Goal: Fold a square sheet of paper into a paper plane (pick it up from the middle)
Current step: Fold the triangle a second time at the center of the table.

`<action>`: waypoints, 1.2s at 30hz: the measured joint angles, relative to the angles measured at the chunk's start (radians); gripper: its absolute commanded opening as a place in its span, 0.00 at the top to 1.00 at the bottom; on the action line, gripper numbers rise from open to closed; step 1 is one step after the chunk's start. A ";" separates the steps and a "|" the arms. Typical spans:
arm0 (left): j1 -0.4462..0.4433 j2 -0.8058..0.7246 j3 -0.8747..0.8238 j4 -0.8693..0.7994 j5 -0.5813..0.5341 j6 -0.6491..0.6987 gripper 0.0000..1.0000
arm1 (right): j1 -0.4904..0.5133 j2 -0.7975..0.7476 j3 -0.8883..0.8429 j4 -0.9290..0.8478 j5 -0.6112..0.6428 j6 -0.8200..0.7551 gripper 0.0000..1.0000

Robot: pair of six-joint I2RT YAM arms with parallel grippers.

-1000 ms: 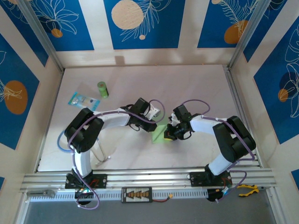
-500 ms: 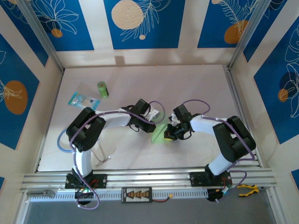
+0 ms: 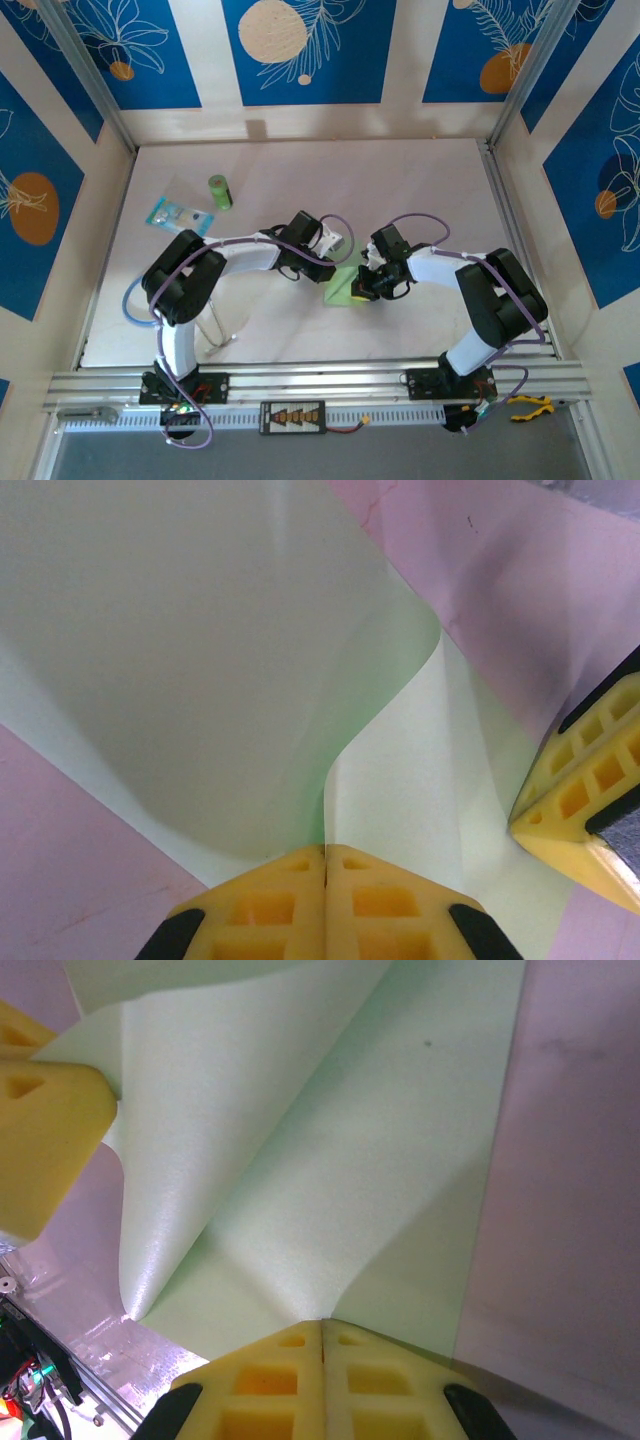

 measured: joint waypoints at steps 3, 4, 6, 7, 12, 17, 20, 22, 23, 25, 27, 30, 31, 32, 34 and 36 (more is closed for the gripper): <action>0.000 0.000 0.000 0.000 0.000 0.000 0.95 | 0.000 0.000 0.000 0.000 0.000 0.000 0.96; 0.000 0.001 0.000 0.000 0.000 0.000 0.95 | 0.000 0.000 0.000 0.000 0.000 0.000 0.96; 0.000 0.005 0.000 0.000 0.000 0.000 0.95 | 0.000 0.000 0.000 0.000 0.000 0.000 0.96; 0.000 0.006 0.000 0.000 0.000 0.000 0.95 | 0.000 0.000 0.000 0.000 0.000 0.000 0.97; 0.000 0.017 0.000 -0.001 0.000 0.000 0.95 | 0.000 0.000 0.000 0.000 0.000 0.000 0.96; 0.000 0.021 0.000 0.000 0.000 0.000 0.95 | 0.000 0.000 0.000 0.000 0.000 0.000 0.95; 0.000 0.023 0.002 0.000 0.001 0.000 0.95 | 0.000 0.000 0.000 0.000 0.000 0.000 0.93; 0.000 0.024 0.002 0.000 0.003 0.000 0.95 | -0.002 0.000 0.001 -0.003 0.000 0.000 0.91; 0.000 0.024 0.002 0.000 0.004 0.000 0.95 | -0.003 0.000 0.001 -0.004 0.000 0.000 0.89; 0.000 0.024 0.002 0.000 0.005 0.000 0.95 | -0.010 -0.008 0.000 -0.009 0.002 0.004 0.87; 0.000 0.024 0.002 0.000 0.005 -0.003 0.95 | -0.024 -0.035 -0.004 -0.013 0.008 0.016 0.86; 0.000 0.024 0.002 0.000 0.006 -0.020 0.95 | -0.053 -0.100 -0.021 -0.003 0.007 0.045 0.85; 0.000 0.024 0.001 0.000 0.007 -0.030 0.96 | -0.063 -0.122 -0.027 0.003 0.007 0.055 0.85; 0.000 0.024 -0.002 0.004 0.008 -0.039 0.96 | -0.072 -0.145 -0.035 0.012 0.005 0.067 0.85; 0.000 0.023 -0.009 0.014 0.009 -0.063 0.96 | -0.084 -0.178 -0.050 0.028 -0.001 0.087 0.84; 0.000 0.016 -0.024 0.031 0.010 -0.084 0.96 | -0.092 -0.203 -0.063 0.042 -0.008 0.103 0.84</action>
